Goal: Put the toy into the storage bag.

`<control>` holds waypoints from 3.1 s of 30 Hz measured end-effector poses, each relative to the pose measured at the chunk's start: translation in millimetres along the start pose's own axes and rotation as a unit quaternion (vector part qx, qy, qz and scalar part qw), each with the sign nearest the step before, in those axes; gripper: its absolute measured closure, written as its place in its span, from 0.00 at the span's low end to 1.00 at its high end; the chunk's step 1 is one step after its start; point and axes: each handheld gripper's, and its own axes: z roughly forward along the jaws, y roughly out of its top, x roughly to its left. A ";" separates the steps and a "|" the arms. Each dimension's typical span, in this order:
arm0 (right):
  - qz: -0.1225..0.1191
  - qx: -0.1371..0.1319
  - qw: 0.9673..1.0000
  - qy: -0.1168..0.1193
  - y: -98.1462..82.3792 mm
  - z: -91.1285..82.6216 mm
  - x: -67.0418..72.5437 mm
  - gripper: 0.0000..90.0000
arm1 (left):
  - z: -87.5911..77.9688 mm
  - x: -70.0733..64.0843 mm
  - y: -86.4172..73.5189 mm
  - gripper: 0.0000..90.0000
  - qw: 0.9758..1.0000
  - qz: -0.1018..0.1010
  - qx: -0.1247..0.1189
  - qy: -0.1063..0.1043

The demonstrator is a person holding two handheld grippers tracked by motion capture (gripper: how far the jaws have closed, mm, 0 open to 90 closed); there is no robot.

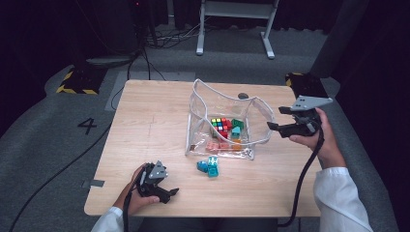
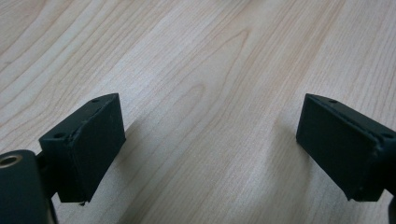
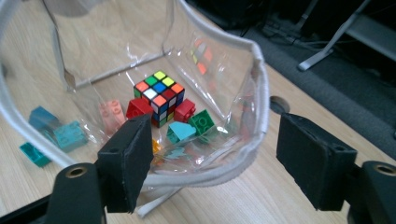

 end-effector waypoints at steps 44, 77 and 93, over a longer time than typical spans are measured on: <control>0.011 0.028 0.989 0.143 -140.1 72.7 140.8 0.36 | 0.0 0.0 0.0 0.09 1.000 0.000 0.000 0.000; 0.002 0.033 0.989 0.142 -78.5 154.9 190.3 0.29 | 0.3 0.3 0.2 0.09 1.000 0.002 0.000 0.000; -0.004 0.021 0.988 0.154 -84.8 146.7 183.0 0.55 | 0.2 0.0 0.2 0.09 1.000 0.000 0.000 0.000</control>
